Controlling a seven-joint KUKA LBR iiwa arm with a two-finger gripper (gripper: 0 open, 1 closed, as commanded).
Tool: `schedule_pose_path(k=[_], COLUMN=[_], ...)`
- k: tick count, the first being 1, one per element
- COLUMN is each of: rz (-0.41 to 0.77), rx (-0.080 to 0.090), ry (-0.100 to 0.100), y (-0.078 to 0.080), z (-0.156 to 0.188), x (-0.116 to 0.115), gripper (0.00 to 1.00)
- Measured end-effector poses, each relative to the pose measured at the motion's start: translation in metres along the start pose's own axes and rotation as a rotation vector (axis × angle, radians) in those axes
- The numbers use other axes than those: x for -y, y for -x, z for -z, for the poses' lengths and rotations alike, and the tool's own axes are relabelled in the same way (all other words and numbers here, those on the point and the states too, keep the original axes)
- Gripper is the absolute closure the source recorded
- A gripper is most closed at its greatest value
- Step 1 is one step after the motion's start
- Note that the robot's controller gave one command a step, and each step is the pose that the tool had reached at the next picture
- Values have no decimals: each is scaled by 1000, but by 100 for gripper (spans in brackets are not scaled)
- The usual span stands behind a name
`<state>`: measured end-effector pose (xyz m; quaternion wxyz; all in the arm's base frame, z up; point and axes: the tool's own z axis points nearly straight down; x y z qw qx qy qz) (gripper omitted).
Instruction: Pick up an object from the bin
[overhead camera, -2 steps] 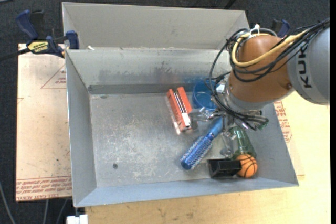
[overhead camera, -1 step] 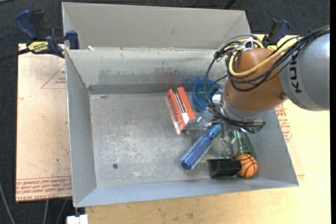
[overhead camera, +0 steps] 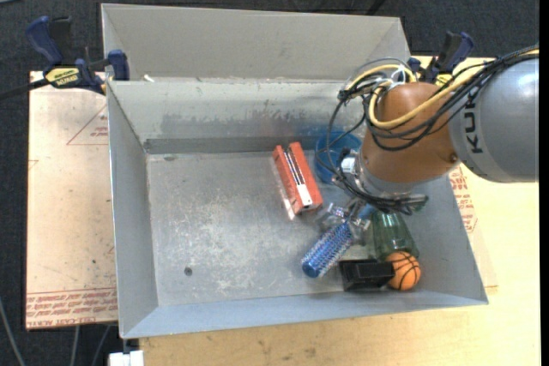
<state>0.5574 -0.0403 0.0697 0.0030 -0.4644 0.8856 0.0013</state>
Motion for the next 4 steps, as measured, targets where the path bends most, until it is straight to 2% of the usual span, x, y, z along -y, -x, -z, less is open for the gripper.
schedule_pose_path(k=[2,3,4], rz=[0,-1,-2], rx=[-2,-4,-1], ry=[4,9,5], y=[0,-1,0], z=[4,20,42], x=[-1,-3,-2], gripper=[100,100,100])
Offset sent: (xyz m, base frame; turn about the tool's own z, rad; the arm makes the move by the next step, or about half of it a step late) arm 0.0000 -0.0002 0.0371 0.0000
